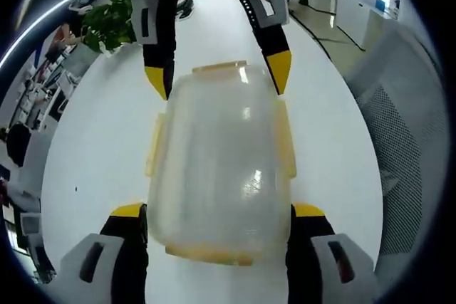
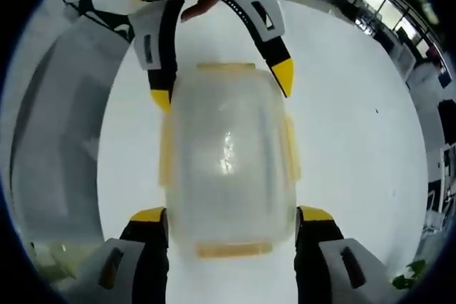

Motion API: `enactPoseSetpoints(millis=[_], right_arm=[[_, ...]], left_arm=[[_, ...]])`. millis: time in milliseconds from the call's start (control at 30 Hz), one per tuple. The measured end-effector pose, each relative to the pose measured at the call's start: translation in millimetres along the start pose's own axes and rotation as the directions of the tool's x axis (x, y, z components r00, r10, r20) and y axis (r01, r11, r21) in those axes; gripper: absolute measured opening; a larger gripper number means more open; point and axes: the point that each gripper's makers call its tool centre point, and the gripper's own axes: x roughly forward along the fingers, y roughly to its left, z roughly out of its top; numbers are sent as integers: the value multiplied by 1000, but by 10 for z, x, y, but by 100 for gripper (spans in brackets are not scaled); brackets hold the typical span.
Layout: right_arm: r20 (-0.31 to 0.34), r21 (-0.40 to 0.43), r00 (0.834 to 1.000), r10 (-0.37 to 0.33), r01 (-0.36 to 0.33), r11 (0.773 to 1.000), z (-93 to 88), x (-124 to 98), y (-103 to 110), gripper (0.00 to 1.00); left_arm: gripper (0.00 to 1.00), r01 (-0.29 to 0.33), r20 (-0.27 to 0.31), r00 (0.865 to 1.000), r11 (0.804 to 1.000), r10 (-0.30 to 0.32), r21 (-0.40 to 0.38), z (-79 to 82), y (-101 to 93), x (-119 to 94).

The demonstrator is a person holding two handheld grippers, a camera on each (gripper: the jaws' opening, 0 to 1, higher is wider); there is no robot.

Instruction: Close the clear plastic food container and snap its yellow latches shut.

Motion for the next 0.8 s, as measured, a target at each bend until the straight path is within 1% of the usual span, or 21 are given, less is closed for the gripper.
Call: enactPoseSetpoints(millis=[467, 800], right_arm=[[16, -17, 1000, 5, -5, 1000, 390, 105, 56, 72], [5, -27, 1000, 6, -6, 1000, 557, 169, 47, 72]], left_arm=[[80, -8, -24, 1000, 1000, 8, -14, -351, -33, -192], [80, -18, -44, 999, 1000, 17, -23, -508, -21, -256]])
